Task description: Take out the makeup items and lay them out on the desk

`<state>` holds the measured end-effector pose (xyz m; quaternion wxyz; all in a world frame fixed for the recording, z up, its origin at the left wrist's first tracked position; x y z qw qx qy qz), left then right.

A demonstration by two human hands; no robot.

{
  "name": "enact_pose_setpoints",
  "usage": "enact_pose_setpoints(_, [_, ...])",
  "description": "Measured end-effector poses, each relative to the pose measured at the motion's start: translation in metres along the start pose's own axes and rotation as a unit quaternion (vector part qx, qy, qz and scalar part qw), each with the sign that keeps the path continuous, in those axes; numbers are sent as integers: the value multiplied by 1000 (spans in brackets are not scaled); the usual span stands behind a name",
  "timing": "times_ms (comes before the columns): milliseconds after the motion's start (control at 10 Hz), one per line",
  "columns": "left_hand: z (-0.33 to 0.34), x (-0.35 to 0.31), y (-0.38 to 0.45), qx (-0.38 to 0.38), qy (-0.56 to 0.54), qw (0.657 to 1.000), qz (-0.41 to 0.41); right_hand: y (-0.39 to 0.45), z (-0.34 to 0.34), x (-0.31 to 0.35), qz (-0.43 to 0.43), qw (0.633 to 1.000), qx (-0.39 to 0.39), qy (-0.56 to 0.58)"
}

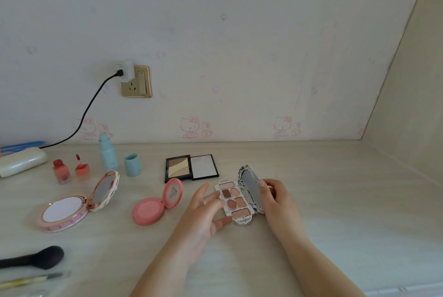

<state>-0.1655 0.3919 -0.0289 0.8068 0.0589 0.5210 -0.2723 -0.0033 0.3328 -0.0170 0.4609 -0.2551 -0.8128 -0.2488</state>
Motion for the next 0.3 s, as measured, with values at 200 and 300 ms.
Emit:
enact_pose_setpoints(200, [-8, -6, 0, -25, 54, 997, 51, 3, 0, -3, -2, 999, -2, 50])
enact_pose_setpoints(300, [-8, -16, 2, -41, 63, 994, 81, 10, -3, -5, -8, 995, -17, 96])
Point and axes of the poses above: each hand's wrist, its own y-axis towards the middle knuckle, its own z-axis out of the palm, x = y × z, the point moved 8 cm from there along y, towards the middle knuckle, and after that the axes turned 1 degree about -z, right-handed, at the moved point
